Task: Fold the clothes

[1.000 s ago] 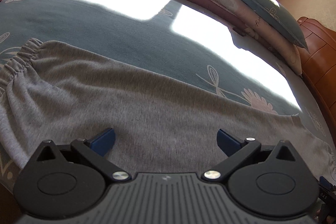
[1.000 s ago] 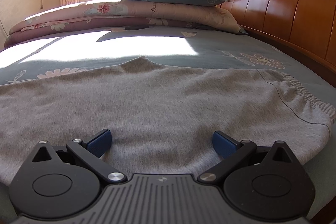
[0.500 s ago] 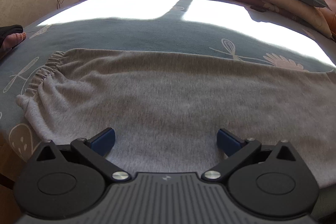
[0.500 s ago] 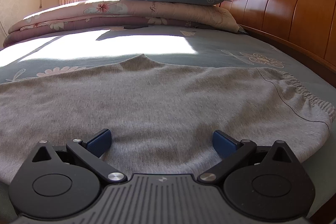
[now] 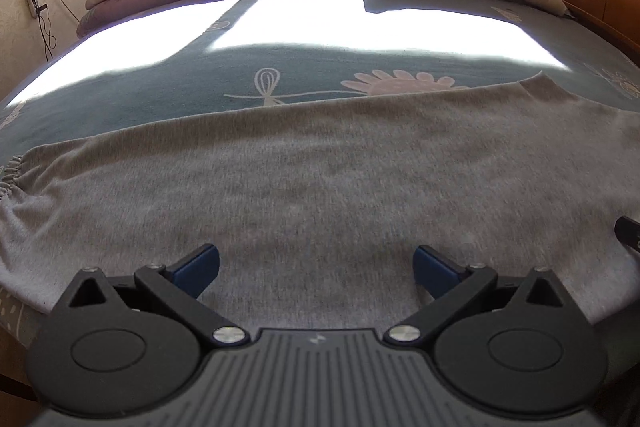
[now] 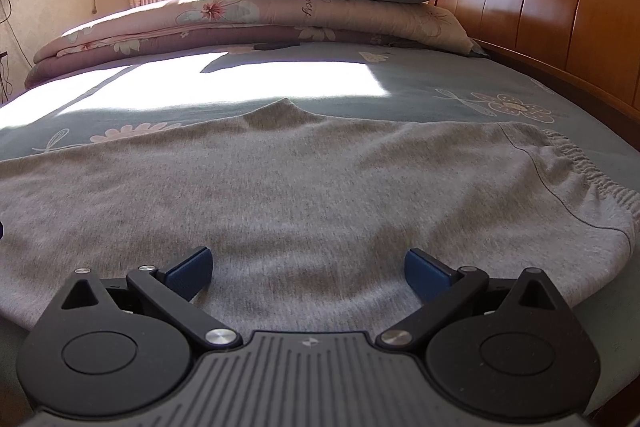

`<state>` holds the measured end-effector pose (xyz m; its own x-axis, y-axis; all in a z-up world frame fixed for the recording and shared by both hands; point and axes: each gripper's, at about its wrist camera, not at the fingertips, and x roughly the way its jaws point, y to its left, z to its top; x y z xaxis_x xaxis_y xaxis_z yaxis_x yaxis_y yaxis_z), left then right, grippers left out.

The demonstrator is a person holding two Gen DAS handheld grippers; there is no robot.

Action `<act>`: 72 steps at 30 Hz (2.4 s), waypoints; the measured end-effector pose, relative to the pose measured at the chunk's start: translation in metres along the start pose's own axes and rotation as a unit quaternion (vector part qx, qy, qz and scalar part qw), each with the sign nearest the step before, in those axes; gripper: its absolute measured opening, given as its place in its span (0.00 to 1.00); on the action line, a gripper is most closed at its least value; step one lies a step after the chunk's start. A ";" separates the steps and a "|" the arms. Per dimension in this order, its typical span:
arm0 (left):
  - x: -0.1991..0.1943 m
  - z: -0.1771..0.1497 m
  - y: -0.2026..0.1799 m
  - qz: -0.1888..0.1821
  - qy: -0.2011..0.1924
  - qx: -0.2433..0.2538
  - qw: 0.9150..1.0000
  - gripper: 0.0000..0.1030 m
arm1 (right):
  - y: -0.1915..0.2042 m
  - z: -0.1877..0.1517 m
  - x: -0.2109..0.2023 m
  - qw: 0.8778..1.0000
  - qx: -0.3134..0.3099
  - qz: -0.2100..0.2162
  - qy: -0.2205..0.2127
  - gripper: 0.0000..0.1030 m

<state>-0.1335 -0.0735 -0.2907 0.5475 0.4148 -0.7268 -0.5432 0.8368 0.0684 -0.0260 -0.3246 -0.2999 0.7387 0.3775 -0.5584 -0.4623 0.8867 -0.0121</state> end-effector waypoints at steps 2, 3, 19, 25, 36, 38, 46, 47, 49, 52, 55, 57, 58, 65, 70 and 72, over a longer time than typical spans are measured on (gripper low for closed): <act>-0.002 -0.008 0.003 -0.002 0.000 -0.032 0.999 1.00 | 0.002 0.000 0.001 1.000 -0.006 -0.005 0.004 1.00; -0.004 -0.012 0.004 -0.003 0.000 -0.048 0.999 1.00 | 0.003 0.001 0.001 1.000 -0.008 -0.008 0.006 1.00; -0.013 -0.028 0.008 -0.015 -0.027 -0.038 0.999 0.99 | 0.001 -0.001 0.000 1.000 -0.012 -0.002 0.007 1.00; -0.017 -0.029 0.009 -0.021 -0.030 -0.036 0.999 0.99 | 0.002 -0.002 -0.001 1.000 -0.015 -0.004 0.004 1.00; -0.003 0.035 -0.020 -0.094 -0.041 -0.017 0.995 0.99 | 0.002 -0.002 -0.001 1.000 -0.017 -0.004 0.003 1.00; 0.010 0.040 -0.030 -0.092 -0.030 -0.010 0.995 0.99 | 0.002 -0.002 -0.001 1.000 -0.018 -0.003 0.002 1.00; 0.043 0.045 -0.041 -0.081 -0.011 0.003 0.997 0.99 | 0.001 -0.002 -0.001 1.000 -0.018 -0.002 0.001 1.00; 0.046 0.048 -0.040 -0.079 -0.011 0.003 0.997 0.99 | 0.002 -0.002 -0.001 1.000 -0.018 -0.002 0.001 1.00; 0.052 0.054 -0.039 -0.074 -0.010 0.003 0.997 0.99 | 0.002 -0.002 0.000 1.000 -0.018 -0.003 0.001 1.00; 0.060 0.061 -0.036 -0.065 -0.007 0.001 0.998 0.99 | 0.003 -0.001 0.001 1.000 -0.017 -0.003 0.001 1.00; 0.057 0.067 -0.030 -0.078 -0.003 -0.013 0.997 0.99 | 0.003 -0.001 0.000 1.000 -0.019 -0.002 0.001 1.00; 0.053 0.070 -0.023 -0.107 -0.005 -0.027 0.994 0.99 | 0.002 -0.002 -0.001 1.000 -0.020 -0.001 0.001 1.00; 0.052 0.072 -0.020 -0.121 -0.003 -0.037 0.992 0.99 | 0.002 -0.002 -0.001 1.000 -0.020 -0.001 0.001 1.00; 0.076 0.089 0.004 -0.155 0.017 -0.102 0.983 0.99 | 0.002 0.000 0.000 1.000 -0.019 -0.003 0.003 1.00; 0.074 0.103 0.017 -0.173 0.031 -0.138 0.975 0.99 | 0.002 -0.001 0.000 1.000 -0.020 -0.001 0.003 1.00; 0.069 0.103 0.016 -0.194 0.032 -0.140 0.970 0.99 | 0.002 0.000 0.000 1.000 -0.020 -0.001 0.003 1.00</act>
<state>-0.0389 0.0054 -0.2690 0.7105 0.0570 -0.7014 -0.4599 0.7920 -0.4015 -0.0271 -0.3234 -0.3002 0.7370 0.3741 -0.5629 -0.4800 0.8760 -0.0463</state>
